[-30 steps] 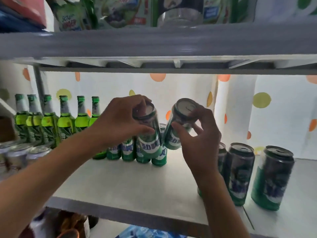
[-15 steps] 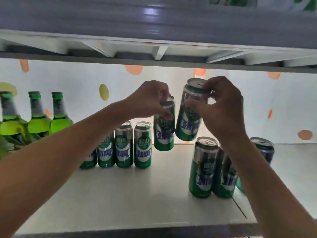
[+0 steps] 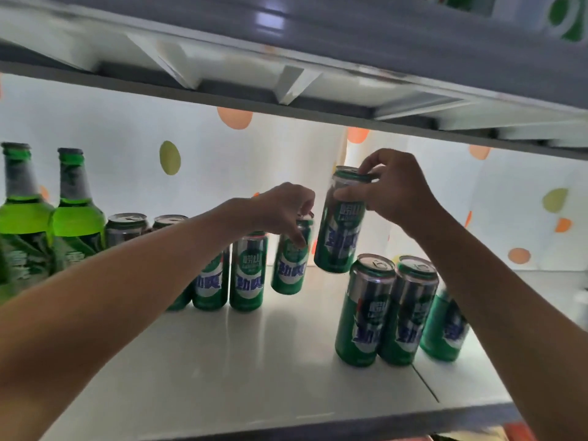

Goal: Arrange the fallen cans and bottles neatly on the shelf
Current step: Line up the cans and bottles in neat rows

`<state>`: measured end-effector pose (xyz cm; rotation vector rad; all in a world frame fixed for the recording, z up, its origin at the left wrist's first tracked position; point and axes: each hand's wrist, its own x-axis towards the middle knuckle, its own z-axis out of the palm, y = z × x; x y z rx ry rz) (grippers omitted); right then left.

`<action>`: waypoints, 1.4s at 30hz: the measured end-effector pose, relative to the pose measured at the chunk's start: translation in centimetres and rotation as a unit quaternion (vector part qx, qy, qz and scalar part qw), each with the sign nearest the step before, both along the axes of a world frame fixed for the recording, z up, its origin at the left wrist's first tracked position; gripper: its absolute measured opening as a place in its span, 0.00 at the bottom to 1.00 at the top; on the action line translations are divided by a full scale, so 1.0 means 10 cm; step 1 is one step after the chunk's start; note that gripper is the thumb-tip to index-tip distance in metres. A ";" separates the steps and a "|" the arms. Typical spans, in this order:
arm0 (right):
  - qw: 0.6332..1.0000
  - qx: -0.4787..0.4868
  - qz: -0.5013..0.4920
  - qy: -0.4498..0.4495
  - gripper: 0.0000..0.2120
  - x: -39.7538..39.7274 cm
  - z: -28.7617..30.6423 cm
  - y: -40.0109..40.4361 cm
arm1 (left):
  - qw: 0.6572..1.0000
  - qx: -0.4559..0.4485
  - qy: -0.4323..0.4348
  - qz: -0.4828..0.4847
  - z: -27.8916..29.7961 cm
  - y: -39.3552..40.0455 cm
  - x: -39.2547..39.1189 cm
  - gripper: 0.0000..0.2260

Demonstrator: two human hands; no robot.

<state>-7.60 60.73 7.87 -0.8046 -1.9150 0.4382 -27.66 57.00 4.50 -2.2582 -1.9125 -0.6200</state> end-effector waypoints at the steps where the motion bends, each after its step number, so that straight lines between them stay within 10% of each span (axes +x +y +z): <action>1: 1.000 -0.010 -0.009 -0.015 0.23 -0.01 0.00 0.01 | 1.000 -0.004 0.000 0.006 -0.01 -0.01 -0.01 0.25; 15: 0.978 -0.140 -0.017 -0.152 0.33 -0.21 -0.03 0.19 | 0.998 -0.048 -0.035 0.034 -0.23 -0.05 -0.12 0.27; 27: 0.939 -0.154 0.022 -0.307 0.15 -0.35 0.00 0.40 | 0.995 -0.072 -0.052 0.048 -0.32 -0.02 -0.19 0.35; 42: 0.909 -0.148 0.035 -0.387 0.17 -0.62 -0.12 0.48 | 0.967 0.207 0.078 0.127 -0.99 -0.29 0.03 0.21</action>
